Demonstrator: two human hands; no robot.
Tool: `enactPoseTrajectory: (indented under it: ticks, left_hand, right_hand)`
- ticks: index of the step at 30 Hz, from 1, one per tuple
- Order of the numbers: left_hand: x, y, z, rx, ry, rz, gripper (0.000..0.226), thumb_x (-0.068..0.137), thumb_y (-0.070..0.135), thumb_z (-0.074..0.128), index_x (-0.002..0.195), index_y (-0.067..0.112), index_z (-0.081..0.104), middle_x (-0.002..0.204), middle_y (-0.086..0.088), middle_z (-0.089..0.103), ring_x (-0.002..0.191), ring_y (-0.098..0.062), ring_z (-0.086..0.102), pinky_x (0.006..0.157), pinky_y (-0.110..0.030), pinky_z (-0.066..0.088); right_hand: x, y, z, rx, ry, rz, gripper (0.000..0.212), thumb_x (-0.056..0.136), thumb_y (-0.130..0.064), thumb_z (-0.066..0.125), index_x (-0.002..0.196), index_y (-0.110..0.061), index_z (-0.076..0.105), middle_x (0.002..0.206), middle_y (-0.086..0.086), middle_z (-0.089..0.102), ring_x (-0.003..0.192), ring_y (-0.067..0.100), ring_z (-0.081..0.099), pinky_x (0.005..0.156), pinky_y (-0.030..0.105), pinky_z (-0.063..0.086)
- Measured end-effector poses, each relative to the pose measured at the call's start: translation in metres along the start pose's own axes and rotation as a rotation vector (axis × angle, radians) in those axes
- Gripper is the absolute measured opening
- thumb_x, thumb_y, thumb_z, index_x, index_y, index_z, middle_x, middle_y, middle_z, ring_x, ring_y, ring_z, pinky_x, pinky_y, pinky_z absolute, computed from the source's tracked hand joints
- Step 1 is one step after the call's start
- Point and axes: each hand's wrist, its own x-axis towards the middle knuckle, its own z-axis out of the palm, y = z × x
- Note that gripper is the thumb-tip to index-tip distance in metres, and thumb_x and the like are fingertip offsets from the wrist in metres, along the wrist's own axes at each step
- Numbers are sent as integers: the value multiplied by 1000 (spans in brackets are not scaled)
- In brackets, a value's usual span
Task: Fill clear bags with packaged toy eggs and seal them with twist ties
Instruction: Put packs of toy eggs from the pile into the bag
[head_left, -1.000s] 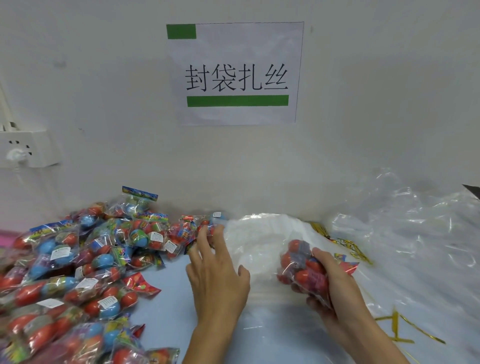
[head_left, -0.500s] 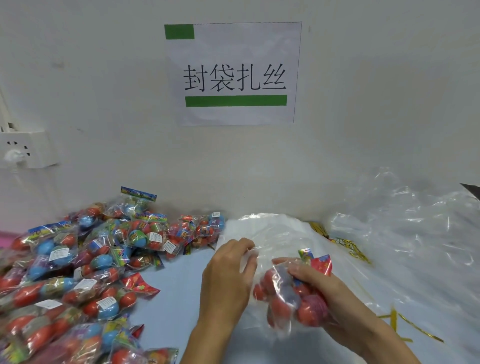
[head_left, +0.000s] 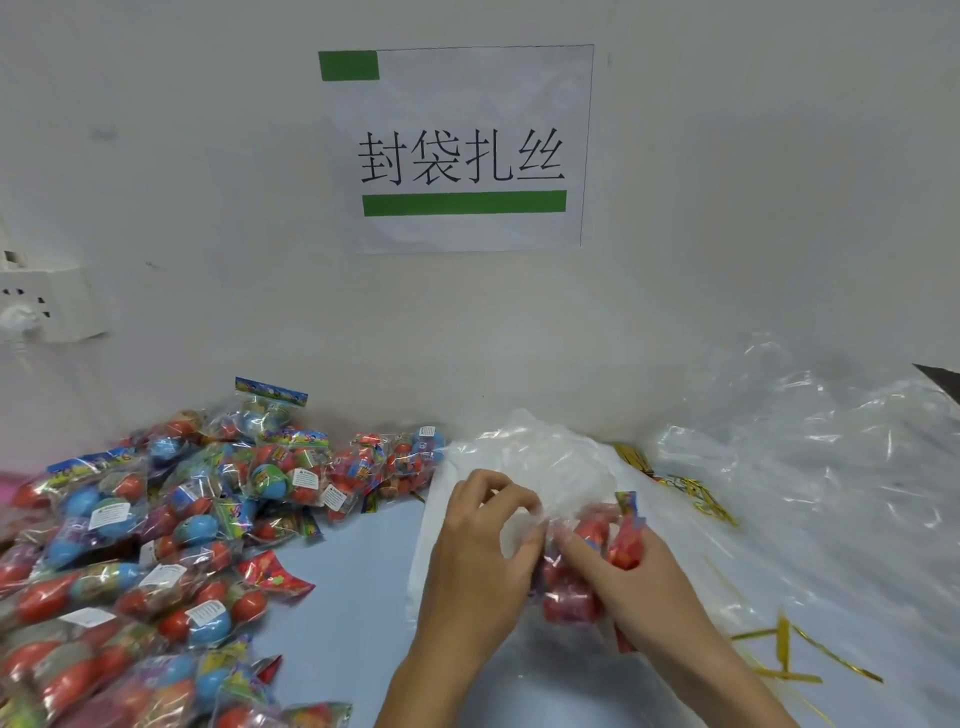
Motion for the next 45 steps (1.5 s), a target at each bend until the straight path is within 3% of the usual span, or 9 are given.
enactPoseTrajectory:
  ticks: [3,7,11,19,24,29,39,43,45]
  left_hand:
    - [-1,1,0,48,45,24,9,87,22,74,91,28,68,100,21,42,108,1,39,84,0,31]
    - [-2,1,0,6,2,25,12,88,22,69,93,31,64,94,18,48,100,-1,44,82,-5,34]
    - [-4,5,3,-67,-127,39,21,86,22,63,94,38,52,92,18,53,90,-4,52,76,-9,37]
    - [-2,7,4,-239,-65,-18,7,82,27,61,86,30,56,97,9,55,97,-12,57,78,-20,47]
    - [-1,11,5,-265,-12,-13,12,84,20,65,75,24,57,92,5,54,90,-10,59,74,-25,52]
    - [-2,12,5,-214,-3,-5,13,78,19,66,76,28,57,96,11,50,98,-6,55,79,-7,41]
    - [-2,5,4,-188,-159,-82,11,83,16,74,76,24,74,75,18,69,78,-4,63,73,-6,39]
    - [-6,4,2,-185,-232,-147,36,85,49,56,64,24,70,67,12,65,73,3,59,77,-17,48]
    - [-5,3,-1,-159,-54,-156,48,86,58,44,57,23,60,61,9,59,68,-2,56,66,-17,46]
  right_hand:
    - [3,-5,-4,220,143,48,20,88,-27,74,93,-8,75,74,5,77,60,17,74,51,26,57]
    - [9,-1,-6,274,297,87,32,91,-44,68,90,-14,78,81,10,78,81,36,74,69,48,58]
    - [12,5,-3,307,384,97,43,89,-54,66,98,-13,74,79,8,77,57,16,65,46,24,43]
    - [6,4,3,263,191,-7,28,85,-31,77,99,-7,71,83,8,78,80,26,76,61,32,55]
    - [-4,-3,2,270,44,-21,13,86,-16,76,79,-6,71,57,-2,66,47,4,59,44,13,45]
    - [-4,-1,0,249,-21,-44,9,84,-3,74,77,-4,69,62,3,68,52,7,59,49,15,47]
    - [14,12,-4,407,428,7,23,79,-31,83,97,-18,76,81,-6,78,76,9,74,64,24,53]
    - [15,15,-2,435,394,30,23,77,-27,84,98,-21,77,92,1,79,91,21,74,85,43,56]
    - [12,12,-1,447,343,-8,24,80,-15,82,103,-20,76,95,2,79,92,23,75,81,37,60]
